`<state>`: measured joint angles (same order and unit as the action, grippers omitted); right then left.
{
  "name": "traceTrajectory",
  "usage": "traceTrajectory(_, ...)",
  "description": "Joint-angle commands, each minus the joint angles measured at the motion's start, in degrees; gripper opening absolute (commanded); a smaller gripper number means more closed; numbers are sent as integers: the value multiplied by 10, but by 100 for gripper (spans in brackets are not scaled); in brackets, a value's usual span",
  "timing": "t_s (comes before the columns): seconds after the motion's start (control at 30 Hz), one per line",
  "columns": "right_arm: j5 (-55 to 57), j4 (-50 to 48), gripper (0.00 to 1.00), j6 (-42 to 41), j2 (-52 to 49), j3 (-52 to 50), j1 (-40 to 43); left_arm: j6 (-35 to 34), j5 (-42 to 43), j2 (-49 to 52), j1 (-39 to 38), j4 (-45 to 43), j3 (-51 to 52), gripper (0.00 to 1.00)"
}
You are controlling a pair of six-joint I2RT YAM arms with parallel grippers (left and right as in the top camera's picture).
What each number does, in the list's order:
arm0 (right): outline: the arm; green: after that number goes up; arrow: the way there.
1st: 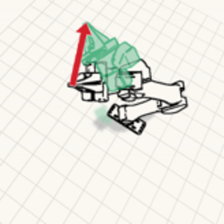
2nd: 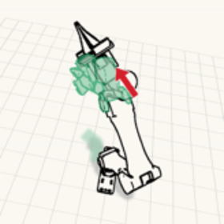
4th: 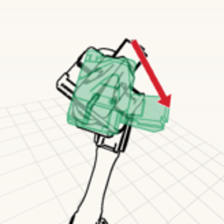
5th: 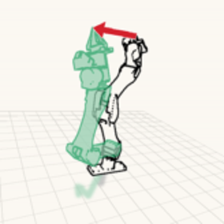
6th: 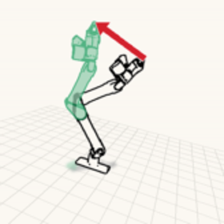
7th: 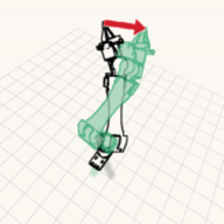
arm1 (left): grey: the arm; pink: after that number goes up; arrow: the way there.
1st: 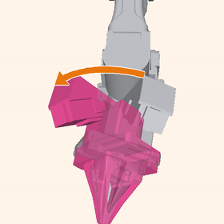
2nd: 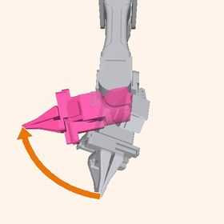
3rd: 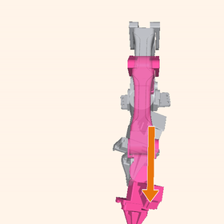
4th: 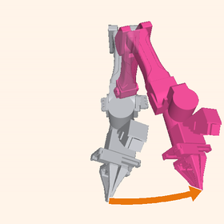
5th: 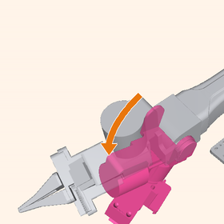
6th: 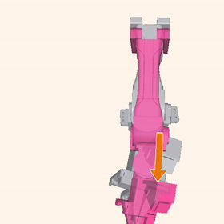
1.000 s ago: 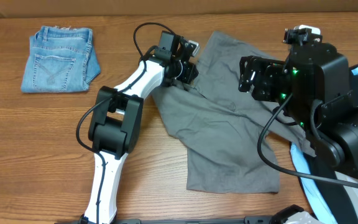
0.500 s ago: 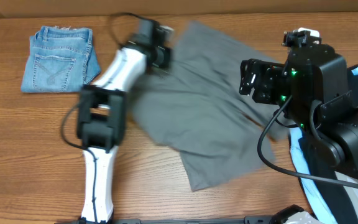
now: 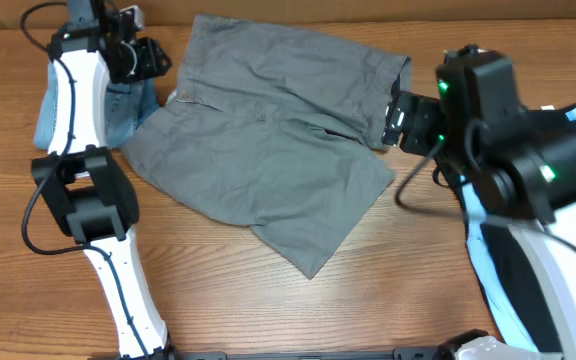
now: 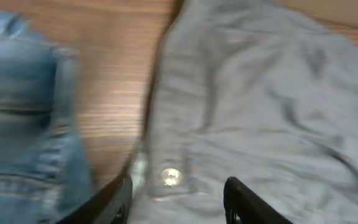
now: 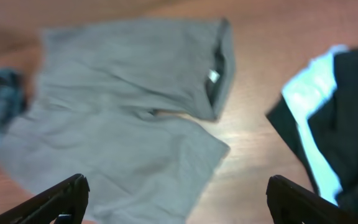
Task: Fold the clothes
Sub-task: 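Lay the grey shorts flat at table center and release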
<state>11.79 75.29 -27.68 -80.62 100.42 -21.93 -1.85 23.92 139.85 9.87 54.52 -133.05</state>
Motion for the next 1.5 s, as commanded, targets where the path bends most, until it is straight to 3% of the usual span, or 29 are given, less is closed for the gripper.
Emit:
traceTrajectory(0.0,-4,28,95,-15,-61,0,31,57,25,-3,-8,46,-93,51)
traceTrajectory(0.23,-121,39,87,86,-198,-13,89,75,24,-32,-9,144,-242,50)
traceTrajectory(0.4,-136,24,82,119,-293,-45,116,90,25,-80,-9,218,-307,50)
traceTrajectory(0.63,-180,-54,81,160,-352,-141,129,111,-29,-159,-18,307,-315,50)
traceTrajectory(0.8,-212,-164,71,154,-352,-214,134,111,-91,-206,-24,345,-315,49)
traceTrajectory(1.0,-233,-287,47,132,-352,-287,134,108,-98,-256,-24,356,-315,49)
traceTrajectory(1.17,-123,-255,4,130,-347,-279,138,108,-110,-278,-24,368,-315,51)
traceTrajectory(1.4,53,-180,5,50,-326,-198,188,96,-110,-277,-24,407,-312,56)
traceTrajectory(1.47,66,-168,20,43,-323,-171,206,93,-111,-277,-24,421,-312,59)
